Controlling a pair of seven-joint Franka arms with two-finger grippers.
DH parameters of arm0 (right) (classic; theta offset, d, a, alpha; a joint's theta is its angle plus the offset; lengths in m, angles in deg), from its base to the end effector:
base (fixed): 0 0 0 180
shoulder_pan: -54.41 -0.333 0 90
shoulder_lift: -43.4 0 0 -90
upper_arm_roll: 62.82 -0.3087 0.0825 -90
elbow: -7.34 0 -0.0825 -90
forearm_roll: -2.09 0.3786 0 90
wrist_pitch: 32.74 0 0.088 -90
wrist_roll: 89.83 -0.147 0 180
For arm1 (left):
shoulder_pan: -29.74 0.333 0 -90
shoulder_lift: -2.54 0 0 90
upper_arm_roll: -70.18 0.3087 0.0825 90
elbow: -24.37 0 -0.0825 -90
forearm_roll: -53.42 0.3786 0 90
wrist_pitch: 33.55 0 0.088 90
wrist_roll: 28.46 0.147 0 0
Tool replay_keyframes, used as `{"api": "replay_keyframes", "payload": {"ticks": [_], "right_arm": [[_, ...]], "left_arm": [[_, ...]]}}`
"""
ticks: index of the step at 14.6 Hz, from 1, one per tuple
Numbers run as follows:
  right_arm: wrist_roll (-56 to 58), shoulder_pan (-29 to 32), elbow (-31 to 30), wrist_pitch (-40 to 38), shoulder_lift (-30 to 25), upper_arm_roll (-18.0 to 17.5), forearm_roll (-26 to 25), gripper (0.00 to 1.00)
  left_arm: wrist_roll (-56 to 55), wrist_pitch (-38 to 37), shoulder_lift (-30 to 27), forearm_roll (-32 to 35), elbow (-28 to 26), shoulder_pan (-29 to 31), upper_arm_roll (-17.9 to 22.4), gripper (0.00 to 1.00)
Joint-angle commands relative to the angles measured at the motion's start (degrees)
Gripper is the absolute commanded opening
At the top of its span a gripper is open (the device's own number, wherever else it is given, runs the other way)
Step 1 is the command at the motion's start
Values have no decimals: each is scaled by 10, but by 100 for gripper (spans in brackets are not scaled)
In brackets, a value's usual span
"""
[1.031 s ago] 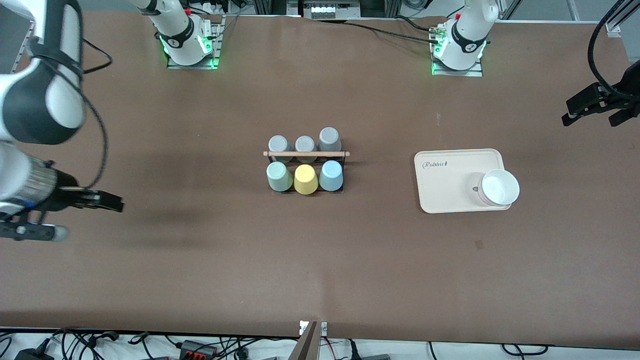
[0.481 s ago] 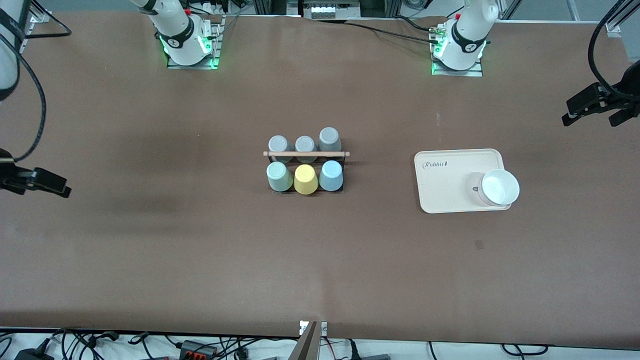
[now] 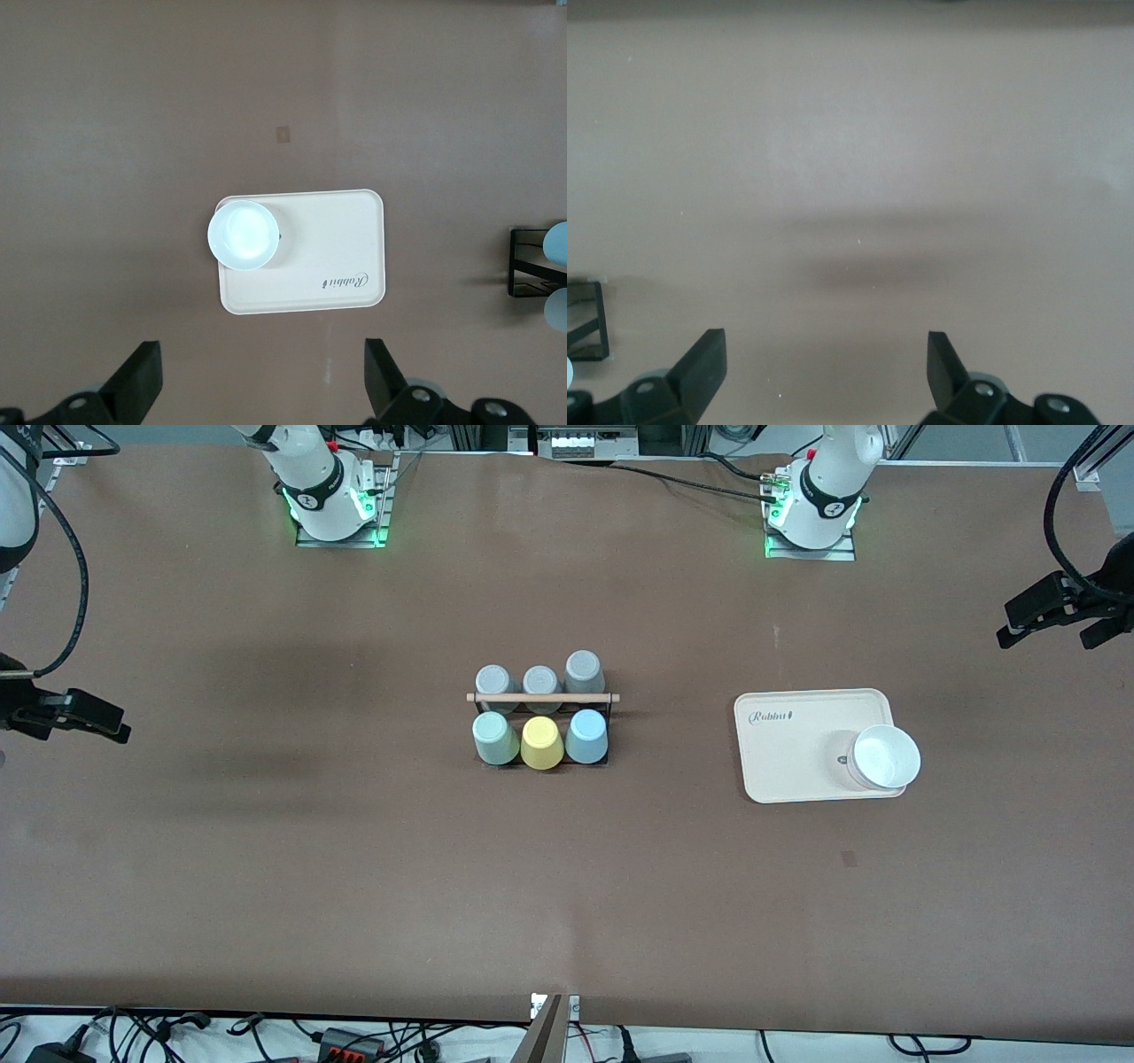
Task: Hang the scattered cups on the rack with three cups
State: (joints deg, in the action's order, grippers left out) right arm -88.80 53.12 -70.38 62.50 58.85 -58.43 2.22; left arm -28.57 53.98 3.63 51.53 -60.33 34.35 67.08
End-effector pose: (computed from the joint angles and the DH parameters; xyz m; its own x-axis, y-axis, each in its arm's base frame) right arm 0.6368 -0.0285 0.5267 0.9988 -0.0328 0.0365 -0.0335 -0.9993 0.0188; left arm 0.5522 0.0099 0.6060 0.9992 0.0269 0.0304 0.0258 -0.9991 0.0340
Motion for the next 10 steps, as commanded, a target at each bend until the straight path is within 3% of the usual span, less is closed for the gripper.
{"api": "replay_keyframes", "payload": {"ticks": [1,4,10], "right_arm": [[11,9,-144,61,-95,-12,-9,100],[11,9,-203,88,-133,-12,-9,100],[11,9,-197,65,-133,-14,-5,100]], "left_arm": [[-7,-10,-1,7,11,4,-2,100],[-9,-10,-2,8,11,4,-3,100],[-9,-9,-2,9,11,4,-4,100]]}}
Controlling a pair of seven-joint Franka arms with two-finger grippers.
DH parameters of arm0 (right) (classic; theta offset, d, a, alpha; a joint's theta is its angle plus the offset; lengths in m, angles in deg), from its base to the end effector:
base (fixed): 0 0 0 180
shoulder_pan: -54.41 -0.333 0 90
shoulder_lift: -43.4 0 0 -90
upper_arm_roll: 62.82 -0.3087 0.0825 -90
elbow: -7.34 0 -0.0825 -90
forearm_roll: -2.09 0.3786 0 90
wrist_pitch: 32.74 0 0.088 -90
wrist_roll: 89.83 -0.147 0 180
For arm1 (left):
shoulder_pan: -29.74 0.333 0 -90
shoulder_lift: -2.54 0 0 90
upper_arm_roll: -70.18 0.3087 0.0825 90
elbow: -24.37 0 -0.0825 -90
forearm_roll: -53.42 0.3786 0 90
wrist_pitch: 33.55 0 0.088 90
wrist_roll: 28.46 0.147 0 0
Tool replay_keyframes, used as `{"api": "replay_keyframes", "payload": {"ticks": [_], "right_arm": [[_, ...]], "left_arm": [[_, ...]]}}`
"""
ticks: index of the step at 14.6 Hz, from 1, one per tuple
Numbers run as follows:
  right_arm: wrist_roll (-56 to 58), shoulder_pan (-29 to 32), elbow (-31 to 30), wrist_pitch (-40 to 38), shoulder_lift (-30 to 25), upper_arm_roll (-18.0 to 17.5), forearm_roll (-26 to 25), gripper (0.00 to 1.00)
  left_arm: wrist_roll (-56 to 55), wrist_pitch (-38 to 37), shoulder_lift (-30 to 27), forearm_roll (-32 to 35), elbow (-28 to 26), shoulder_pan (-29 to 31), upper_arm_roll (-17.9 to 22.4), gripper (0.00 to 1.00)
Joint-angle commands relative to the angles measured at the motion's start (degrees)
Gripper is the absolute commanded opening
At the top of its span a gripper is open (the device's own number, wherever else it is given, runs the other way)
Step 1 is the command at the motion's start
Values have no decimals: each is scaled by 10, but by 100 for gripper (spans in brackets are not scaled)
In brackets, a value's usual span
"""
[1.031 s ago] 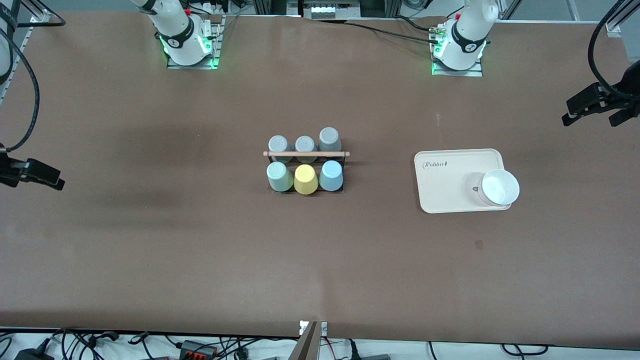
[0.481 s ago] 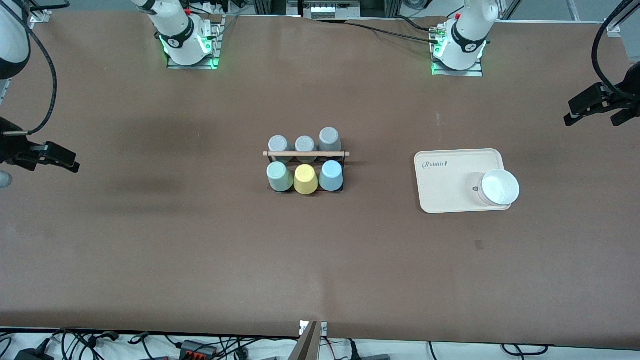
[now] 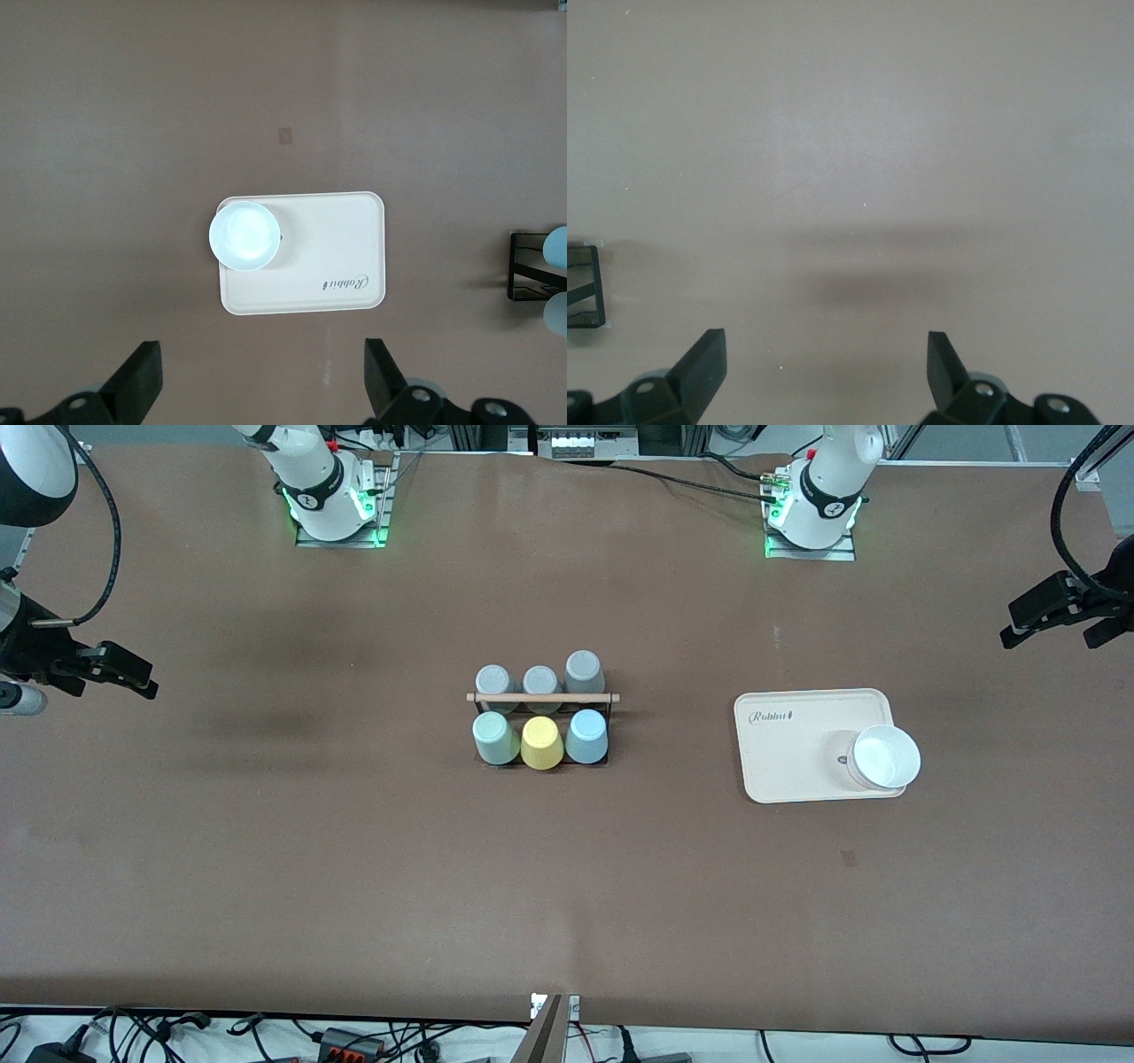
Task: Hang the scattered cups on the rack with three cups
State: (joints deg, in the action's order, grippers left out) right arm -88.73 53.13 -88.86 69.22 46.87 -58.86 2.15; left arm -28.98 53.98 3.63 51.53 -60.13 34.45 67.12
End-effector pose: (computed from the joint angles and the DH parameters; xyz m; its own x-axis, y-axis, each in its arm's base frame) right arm 0.5813 -0.0263 0.5106 0.9988 -0.0275 0.0400 -0.0276 -0.9996 0.0039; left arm 0.5523 0.0112 0.6076 0.9988 0.0365 0.0336 0.0353 -0.9988 0.0342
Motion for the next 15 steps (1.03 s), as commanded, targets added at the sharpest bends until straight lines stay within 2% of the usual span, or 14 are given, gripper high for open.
{"api": "replay_keyframes", "payload": {"ticks": [1,15], "right_arm": [[10,8,-13,-3,-15,-10,-4,100],[11,8,-14,-25,-29,-10,-5,100]], "left_arm": [[-4,-9,-2,8,9,2,-5,100],[-4,-9,-4,9,9,3,-1,100]]}}
